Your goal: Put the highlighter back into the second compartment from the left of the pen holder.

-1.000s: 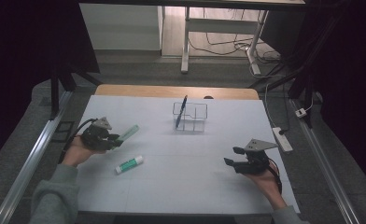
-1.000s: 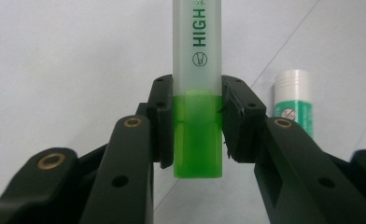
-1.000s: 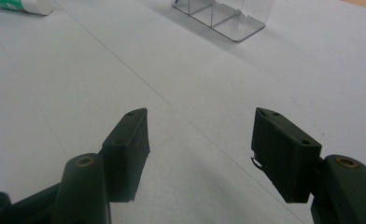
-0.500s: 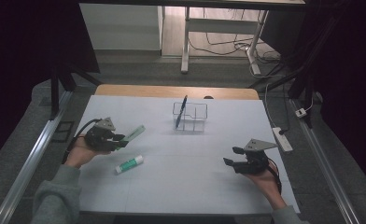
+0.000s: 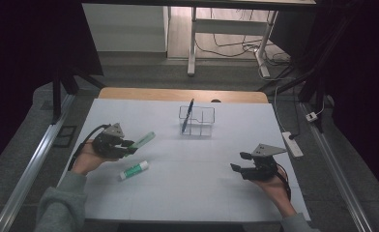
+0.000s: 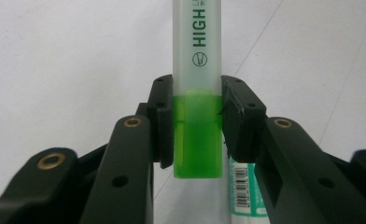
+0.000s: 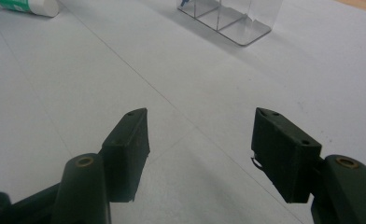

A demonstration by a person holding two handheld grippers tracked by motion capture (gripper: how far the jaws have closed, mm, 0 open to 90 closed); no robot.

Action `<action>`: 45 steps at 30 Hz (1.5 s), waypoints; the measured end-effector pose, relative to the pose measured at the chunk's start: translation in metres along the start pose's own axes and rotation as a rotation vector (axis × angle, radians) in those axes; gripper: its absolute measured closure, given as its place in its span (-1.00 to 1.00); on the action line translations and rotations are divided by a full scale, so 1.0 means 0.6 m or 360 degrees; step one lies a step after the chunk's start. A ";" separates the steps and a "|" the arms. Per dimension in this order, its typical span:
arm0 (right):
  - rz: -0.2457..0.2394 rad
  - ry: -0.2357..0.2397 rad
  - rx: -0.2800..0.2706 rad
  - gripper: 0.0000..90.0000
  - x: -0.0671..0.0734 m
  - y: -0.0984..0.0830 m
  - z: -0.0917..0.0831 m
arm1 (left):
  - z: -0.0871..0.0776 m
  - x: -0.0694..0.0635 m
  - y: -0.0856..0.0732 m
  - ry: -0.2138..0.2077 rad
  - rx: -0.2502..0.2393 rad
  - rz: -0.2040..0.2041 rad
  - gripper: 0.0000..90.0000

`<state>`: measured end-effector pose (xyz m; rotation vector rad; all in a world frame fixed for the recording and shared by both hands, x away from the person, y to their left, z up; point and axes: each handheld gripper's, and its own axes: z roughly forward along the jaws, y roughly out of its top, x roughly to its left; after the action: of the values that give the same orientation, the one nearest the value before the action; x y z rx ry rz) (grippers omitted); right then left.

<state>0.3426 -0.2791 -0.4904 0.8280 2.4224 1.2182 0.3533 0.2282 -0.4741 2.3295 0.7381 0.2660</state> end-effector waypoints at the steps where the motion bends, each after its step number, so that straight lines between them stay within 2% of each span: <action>1: -0.0002 0.0002 0.0004 -0.20 0.000 0.000 0.000 | 0.001 -0.002 0.002 -0.0005 -0.0004 0.0006 0.48; 22: -0.0011 0.0010 0.0010 -0.21 0.003 0.001 0.004 | 0.008 -0.040 0.036 -0.0069 -0.0048 0.0132 0.48; 28: -0.0011 0.0014 0.0011 -0.22 0.004 0.002 0.005 | 0.015 -0.050 0.047 -0.0087 -0.0036 0.0176 0.47; 45: -0.0020 0.0028 0.0006 -0.23 0.009 0.005 0.006 | 0.040 -0.070 0.073 -0.0134 -0.0004 0.0249 0.47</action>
<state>0.3411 -0.2722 -0.4898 0.8052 2.4405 1.2218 0.3468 0.1642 -0.4633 2.3838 0.5155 0.2358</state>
